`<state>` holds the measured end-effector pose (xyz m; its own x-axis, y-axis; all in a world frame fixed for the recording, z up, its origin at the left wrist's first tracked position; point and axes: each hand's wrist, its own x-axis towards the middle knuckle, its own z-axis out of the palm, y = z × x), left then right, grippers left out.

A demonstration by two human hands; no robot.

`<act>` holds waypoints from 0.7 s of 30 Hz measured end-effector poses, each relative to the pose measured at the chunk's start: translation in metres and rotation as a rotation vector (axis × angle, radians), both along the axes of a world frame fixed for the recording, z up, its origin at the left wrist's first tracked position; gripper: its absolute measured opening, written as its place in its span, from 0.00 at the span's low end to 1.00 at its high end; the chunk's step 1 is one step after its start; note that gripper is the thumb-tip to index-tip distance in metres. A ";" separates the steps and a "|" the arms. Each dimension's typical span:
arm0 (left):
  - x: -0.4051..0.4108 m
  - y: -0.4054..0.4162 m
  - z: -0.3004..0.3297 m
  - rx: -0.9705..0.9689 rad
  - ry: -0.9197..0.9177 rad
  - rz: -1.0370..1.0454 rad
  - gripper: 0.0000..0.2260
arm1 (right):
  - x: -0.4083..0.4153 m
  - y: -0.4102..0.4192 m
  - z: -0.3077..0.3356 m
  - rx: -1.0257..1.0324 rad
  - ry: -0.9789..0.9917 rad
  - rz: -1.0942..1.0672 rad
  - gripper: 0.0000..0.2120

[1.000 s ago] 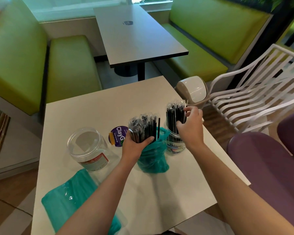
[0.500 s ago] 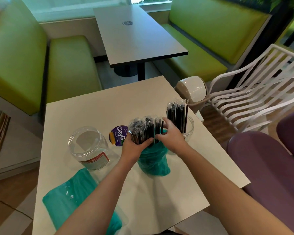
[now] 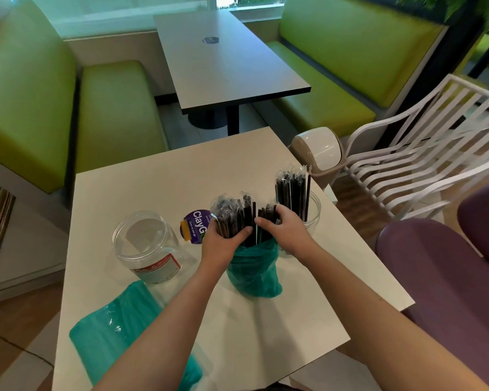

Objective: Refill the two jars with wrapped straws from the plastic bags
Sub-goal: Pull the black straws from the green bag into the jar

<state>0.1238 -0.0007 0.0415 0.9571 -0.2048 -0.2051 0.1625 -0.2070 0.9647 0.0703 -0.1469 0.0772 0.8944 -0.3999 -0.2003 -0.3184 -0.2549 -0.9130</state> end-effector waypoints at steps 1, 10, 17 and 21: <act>0.000 0.000 0.001 0.001 -0.002 -0.005 0.25 | -0.001 0.000 0.000 -0.001 -0.002 -0.009 0.14; -0.002 -0.004 -0.004 -0.028 -0.009 -0.031 0.34 | -0.003 0.001 0.002 0.001 0.012 -0.003 0.14; -0.001 -0.003 -0.007 -0.020 -0.033 -0.041 0.32 | -0.006 -0.003 0.005 0.073 0.030 0.024 0.12; 0.000 -0.003 -0.008 0.021 -0.046 0.002 0.29 | -0.006 -0.004 0.004 0.138 0.066 0.059 0.09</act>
<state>0.1242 -0.0035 0.0333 0.9660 -0.1991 -0.1647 0.1181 -0.2269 0.9667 0.0639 -0.1512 0.0815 0.8987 -0.3118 -0.3084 -0.3667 -0.1486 -0.9184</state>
